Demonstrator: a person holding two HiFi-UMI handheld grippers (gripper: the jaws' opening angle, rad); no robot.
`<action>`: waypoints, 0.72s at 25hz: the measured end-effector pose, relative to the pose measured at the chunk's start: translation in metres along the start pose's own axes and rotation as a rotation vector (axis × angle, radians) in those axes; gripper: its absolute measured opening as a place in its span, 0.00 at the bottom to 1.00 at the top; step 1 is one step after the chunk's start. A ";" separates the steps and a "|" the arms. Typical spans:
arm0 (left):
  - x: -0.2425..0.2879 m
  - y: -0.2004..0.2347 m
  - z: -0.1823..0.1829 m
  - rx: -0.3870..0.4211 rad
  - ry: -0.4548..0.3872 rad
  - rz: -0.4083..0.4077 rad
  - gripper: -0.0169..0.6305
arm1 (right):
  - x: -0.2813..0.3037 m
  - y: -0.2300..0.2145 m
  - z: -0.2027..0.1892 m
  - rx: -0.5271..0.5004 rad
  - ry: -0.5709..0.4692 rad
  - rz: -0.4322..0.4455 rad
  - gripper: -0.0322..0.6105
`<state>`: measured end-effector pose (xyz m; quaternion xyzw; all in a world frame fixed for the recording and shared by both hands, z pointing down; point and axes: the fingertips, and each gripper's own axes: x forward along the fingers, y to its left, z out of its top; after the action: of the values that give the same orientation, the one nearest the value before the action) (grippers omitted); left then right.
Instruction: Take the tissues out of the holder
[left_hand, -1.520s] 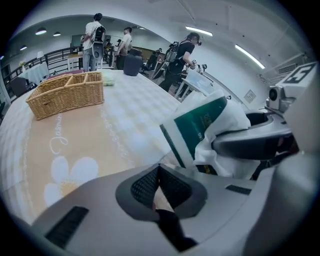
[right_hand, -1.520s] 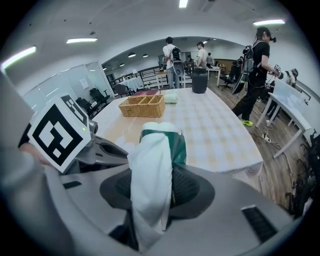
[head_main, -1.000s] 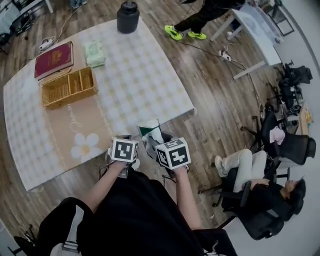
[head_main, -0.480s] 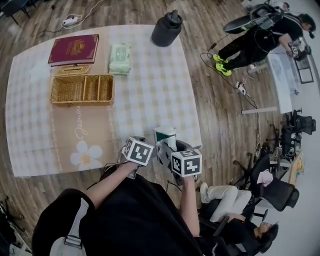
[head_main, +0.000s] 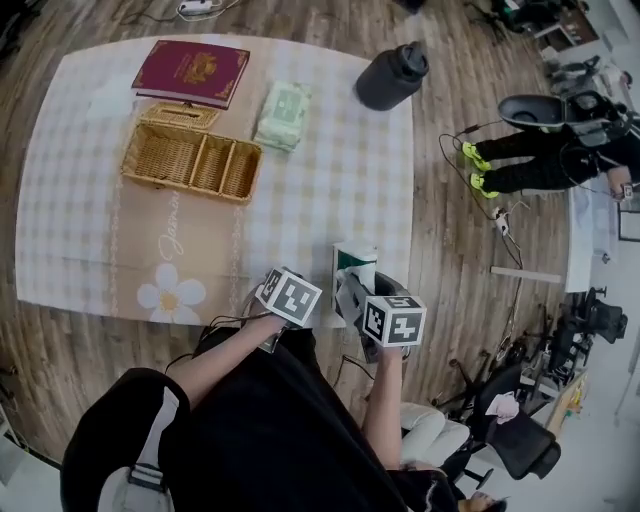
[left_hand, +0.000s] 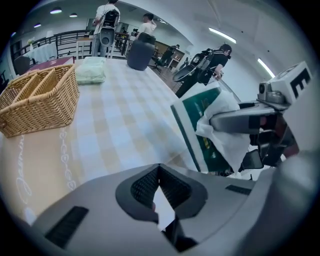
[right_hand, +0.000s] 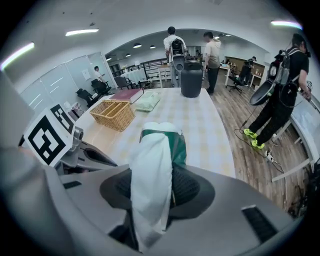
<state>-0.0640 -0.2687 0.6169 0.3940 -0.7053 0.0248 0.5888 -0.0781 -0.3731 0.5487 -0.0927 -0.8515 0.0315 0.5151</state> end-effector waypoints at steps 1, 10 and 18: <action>0.003 0.000 0.001 -0.013 -0.002 0.011 0.02 | 0.003 -0.004 0.005 -0.016 -0.011 0.008 0.32; 0.022 -0.023 0.034 -0.152 -0.073 0.116 0.02 | 0.022 -0.045 0.037 -0.175 -0.003 0.120 0.32; 0.034 -0.032 0.049 -0.292 -0.126 0.181 0.02 | 0.059 -0.083 0.072 -0.392 0.037 0.098 0.32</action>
<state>-0.0845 -0.3331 0.6175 0.2402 -0.7696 -0.0498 0.5895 -0.1784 -0.4402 0.5791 -0.2331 -0.8262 -0.1118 0.5006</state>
